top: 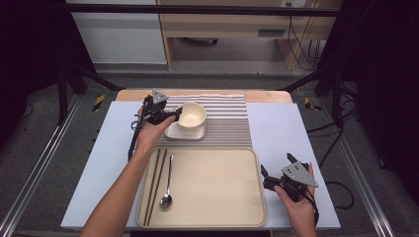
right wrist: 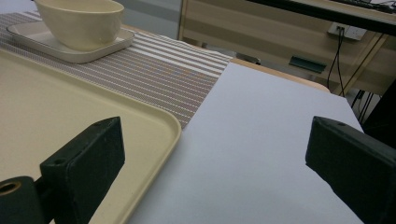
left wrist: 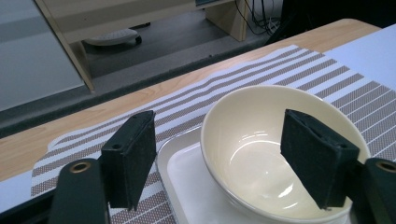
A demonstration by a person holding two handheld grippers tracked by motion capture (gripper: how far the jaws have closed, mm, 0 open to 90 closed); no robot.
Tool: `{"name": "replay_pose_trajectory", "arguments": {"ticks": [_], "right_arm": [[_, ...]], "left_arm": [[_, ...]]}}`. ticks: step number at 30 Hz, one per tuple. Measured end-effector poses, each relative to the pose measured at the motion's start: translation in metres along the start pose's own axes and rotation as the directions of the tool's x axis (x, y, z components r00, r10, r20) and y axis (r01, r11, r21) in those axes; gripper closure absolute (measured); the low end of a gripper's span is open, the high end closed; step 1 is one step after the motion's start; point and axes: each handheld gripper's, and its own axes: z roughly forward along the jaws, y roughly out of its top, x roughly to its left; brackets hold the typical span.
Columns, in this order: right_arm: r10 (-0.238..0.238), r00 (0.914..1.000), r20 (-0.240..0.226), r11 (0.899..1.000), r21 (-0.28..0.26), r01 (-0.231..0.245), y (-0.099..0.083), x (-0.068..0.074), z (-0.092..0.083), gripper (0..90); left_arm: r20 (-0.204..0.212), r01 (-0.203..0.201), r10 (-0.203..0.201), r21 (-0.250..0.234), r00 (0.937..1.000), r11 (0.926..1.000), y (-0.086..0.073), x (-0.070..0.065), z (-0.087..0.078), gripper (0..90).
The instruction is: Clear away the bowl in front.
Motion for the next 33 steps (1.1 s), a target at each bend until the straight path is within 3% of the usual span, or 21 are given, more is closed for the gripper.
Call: {"name": "replay_pose_trajectory", "arguments": {"ticks": [14, 19, 24, 33], "right_arm": [[0.0, 1.0, -0.004, 1.0, 0.005, 0.0, -0.001, 0.0, 0.001, 4.9], [0.0, 1.0, -0.005, 1.0, 0.005, 0.0, -0.001, -0.001, 0.001, 4.9], [0.003, 1.0, -0.009, 1.0, 0.007, -0.002, -0.002, 0.0, 0.001, 5.0], [0.0, 0.9999, -0.011, 1.0, 0.009, 0.0, -0.002, 0.0, 0.002, 5.0]], "left_arm": [[-0.029, 0.037, -0.035, 0.073, 0.999, 0.9967, -0.012, -0.006, 0.025, 40.2], [-0.028, 0.077, -0.075, 0.086, 0.9968, 0.9934, -0.017, -0.005, 0.032, 43.8], [-0.049, 0.064, -0.059, 0.092, 0.997, 0.9937, -0.017, -0.007, 0.033, 47.3], [-0.055, 0.085, -0.079, 0.106, 0.9953, 0.9907, -0.021, -0.01, 0.039, 50.8]]}}
